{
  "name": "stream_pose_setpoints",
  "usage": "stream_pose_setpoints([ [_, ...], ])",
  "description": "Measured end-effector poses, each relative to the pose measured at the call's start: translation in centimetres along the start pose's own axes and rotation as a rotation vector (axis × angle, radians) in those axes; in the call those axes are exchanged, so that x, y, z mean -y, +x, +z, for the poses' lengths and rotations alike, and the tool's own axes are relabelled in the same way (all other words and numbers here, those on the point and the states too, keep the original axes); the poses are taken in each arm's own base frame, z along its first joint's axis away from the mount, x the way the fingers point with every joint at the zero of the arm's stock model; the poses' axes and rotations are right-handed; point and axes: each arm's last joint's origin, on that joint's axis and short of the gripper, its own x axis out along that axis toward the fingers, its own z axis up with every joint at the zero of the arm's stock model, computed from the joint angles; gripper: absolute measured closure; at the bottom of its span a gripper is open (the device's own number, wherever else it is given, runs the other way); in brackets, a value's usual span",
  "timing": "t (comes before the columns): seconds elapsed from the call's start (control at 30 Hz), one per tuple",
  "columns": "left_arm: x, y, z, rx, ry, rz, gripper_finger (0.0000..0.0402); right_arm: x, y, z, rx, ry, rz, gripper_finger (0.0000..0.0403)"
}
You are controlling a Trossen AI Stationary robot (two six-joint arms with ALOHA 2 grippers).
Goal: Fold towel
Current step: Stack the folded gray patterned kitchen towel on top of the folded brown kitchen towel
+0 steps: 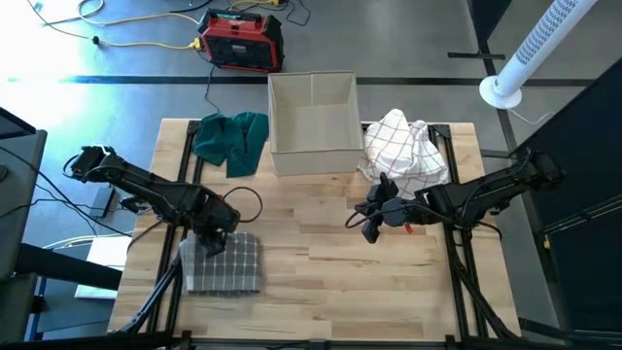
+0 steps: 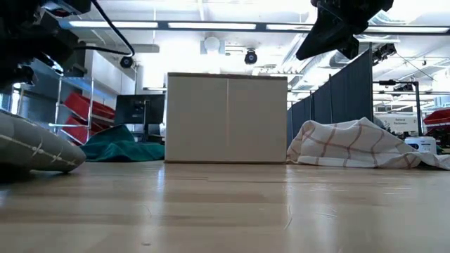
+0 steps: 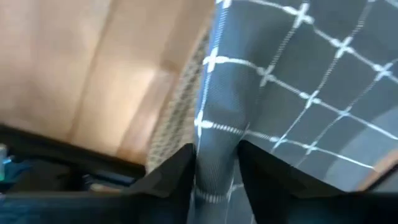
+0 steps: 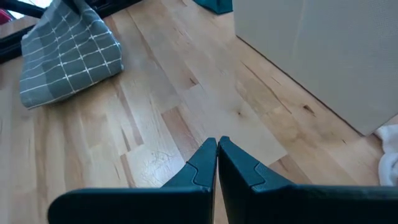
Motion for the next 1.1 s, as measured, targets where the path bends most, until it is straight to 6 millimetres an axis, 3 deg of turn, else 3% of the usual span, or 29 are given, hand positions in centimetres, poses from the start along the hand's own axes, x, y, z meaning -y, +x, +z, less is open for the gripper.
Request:
stream_pose_setpoints([
  [0.23,-0.2,-0.2,-0.3,-0.031,-0.031,0.023,0.0194,0.0,0.0,0.1,0.006,0.007,0.005,0.0403],
  [0.57,0.4,-7.3,-1.5,0.069,-0.054,0.101,0.0191,-0.1,0.0,0.1,0.009,0.02,0.007,0.0403],
  [0.67,1.6,-8.3,-1.8,0.171,0.049,-0.024,0.0226,-0.1,0.0,0.1,0.001,0.049,0.015,0.0403],
  [0.77,2.4,-7.2,-2.2,0.195,0.122,-0.067,0.0281,-0.1,0.0,0.0,-0.018,0.048,0.034,0.0403],
  [0.93,2.0,-2.5,-2.4,0.024,0.193,-0.107,0.0384,-0.1,0.0,0.0,-0.021,0.057,0.038,0.0403],
  [1.1,0.4,1.5,-2.5,-0.062,0.158,-0.043,0.0382,-0.1,0.0,0.0,-0.021,0.047,0.037,0.0403],
])
